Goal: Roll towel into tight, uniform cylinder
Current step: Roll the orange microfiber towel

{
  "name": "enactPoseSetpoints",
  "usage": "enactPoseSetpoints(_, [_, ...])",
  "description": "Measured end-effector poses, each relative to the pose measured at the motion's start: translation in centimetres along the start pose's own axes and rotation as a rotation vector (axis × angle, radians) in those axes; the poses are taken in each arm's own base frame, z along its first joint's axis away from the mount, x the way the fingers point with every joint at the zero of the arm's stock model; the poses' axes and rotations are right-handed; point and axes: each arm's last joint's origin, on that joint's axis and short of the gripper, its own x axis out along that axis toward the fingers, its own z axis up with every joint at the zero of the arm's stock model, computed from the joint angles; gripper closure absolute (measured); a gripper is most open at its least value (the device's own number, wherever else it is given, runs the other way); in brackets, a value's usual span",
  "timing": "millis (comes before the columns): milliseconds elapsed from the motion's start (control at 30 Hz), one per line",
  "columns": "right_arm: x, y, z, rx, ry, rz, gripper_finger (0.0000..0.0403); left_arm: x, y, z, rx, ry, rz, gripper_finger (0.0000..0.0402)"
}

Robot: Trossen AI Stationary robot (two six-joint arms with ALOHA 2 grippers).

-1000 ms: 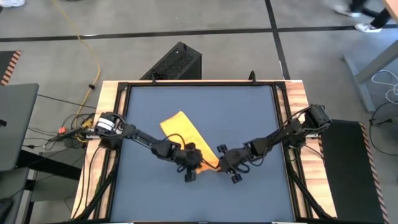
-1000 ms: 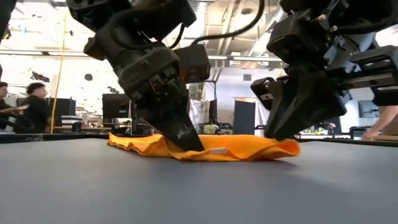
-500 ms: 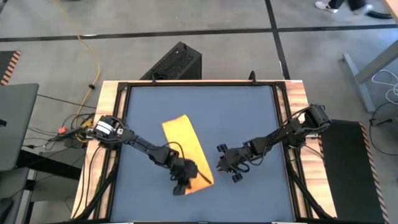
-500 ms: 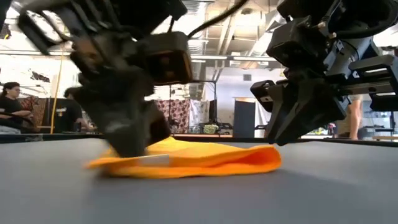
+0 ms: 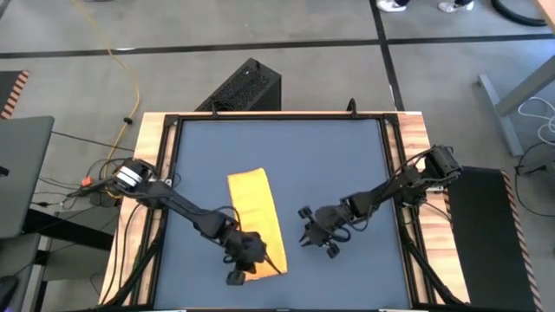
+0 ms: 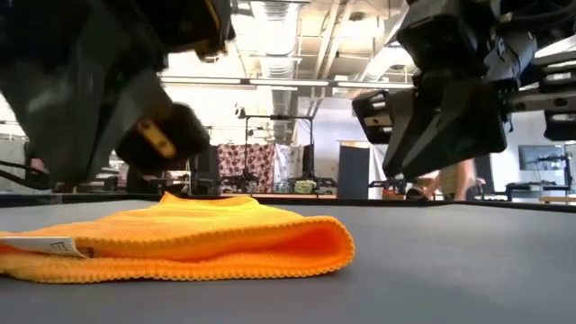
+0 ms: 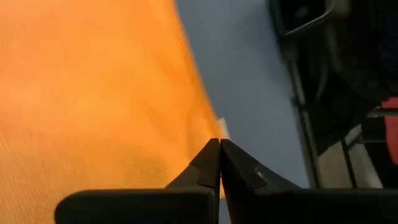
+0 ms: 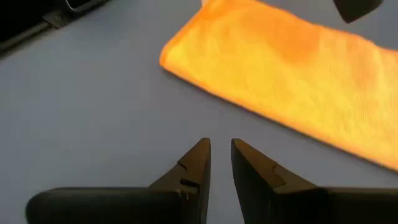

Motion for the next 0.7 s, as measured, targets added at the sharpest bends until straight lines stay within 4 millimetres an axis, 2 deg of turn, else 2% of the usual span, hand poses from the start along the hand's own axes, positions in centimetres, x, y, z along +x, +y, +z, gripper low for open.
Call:
enactPoseSetpoints(200, [0.1,1.0,0.9,-0.111,-0.065,0.014,0.0312,-1.0,-2.2,-0.2,0.066,-0.048,0.047,0.0402])
enactPoseSetpoints(400, [0.2,2.8,2.6,-0.15,-0.2,0.028,0.0312,-0.3,-4.6,-1.7,0.095,-0.075,0.131,0.04])
enactPoseSetpoints(533, [0.3,4.1,4.0,-0.156,-0.228,-0.006,0.0312,0.0,-6.3,-2.7,0.088,-0.11,0.173,0.0389])
enactPoseSetpoints(600, [0.8,4.7,4.9,-0.162,-0.244,-0.013,0.0311,0.1,-7.1,-3.1,0.083,-0.139,0.193,0.0378])
enactPoseSetpoints(700, [2.5,5.9,5.8,-0.178,-0.237,-0.001,0.0308,0.3,-8.3,-3.7,0.06,-0.2,0.212,0.0357])
